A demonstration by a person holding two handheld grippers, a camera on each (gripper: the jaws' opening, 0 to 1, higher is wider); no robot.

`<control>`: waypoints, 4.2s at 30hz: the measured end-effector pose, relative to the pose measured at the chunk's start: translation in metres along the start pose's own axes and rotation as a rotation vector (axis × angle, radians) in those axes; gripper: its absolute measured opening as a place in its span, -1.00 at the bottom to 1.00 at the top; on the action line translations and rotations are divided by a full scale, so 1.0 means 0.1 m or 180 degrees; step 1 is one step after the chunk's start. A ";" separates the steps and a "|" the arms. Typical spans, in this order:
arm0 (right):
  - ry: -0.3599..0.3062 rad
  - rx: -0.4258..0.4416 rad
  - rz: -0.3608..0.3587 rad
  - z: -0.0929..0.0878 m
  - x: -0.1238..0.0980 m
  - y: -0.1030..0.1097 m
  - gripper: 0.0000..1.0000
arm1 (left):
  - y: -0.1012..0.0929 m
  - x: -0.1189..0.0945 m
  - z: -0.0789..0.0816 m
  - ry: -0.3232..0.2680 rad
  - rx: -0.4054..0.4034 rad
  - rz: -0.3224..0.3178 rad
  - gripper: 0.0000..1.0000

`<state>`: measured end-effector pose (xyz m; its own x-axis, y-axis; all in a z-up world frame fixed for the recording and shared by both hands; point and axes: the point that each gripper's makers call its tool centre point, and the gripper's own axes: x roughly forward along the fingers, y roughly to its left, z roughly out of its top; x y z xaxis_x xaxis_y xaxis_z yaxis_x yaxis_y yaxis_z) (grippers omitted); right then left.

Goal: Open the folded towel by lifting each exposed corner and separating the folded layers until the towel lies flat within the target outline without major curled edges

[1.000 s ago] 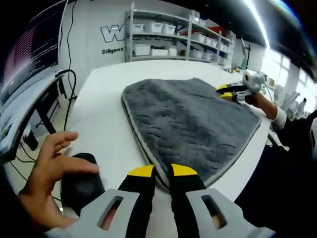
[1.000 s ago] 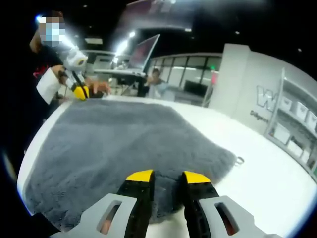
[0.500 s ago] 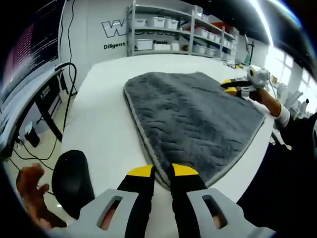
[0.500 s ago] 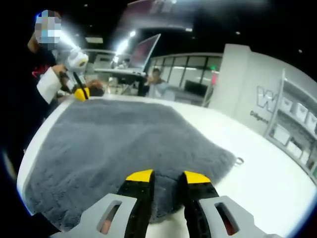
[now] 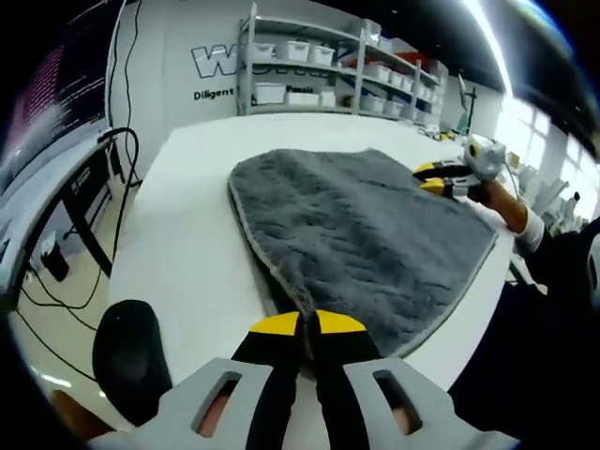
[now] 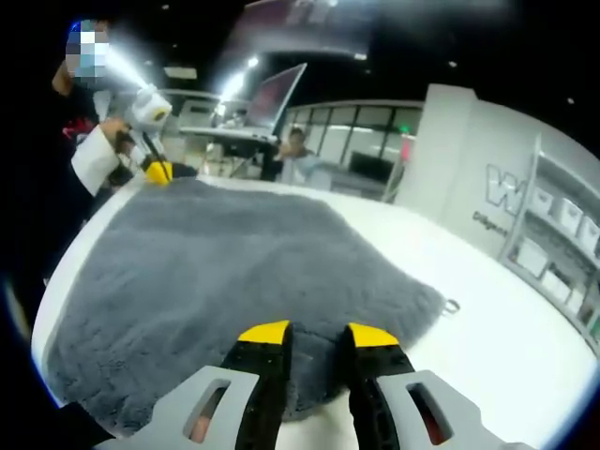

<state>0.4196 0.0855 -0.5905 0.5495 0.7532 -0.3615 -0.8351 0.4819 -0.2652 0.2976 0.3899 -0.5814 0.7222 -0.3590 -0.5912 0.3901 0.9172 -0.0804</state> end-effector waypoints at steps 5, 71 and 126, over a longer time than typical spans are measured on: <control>-0.0033 0.0112 0.0032 0.02 0.00 -0.01 -0.60 | -0.03 -0.04 0.08 -0.0144 -0.0035 -0.0044 -0.93; 0.0078 0.1267 0.0892 1.34 1.08 0.24 -0.55 | -0.57 0.04 0.54 -0.0434 0.0358 -0.0259 -0.92; 0.0363 0.2000 0.1004 1.53 1.77 0.48 -0.32 | -1.13 0.23 0.57 -0.0416 0.0497 -0.0740 -0.92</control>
<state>0.4729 0.3099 -0.5303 0.2498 0.8643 -0.4366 -0.7926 0.4415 0.4206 0.3029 0.2683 -0.5403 0.6667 -0.5846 -0.4623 0.6292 0.7739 -0.0712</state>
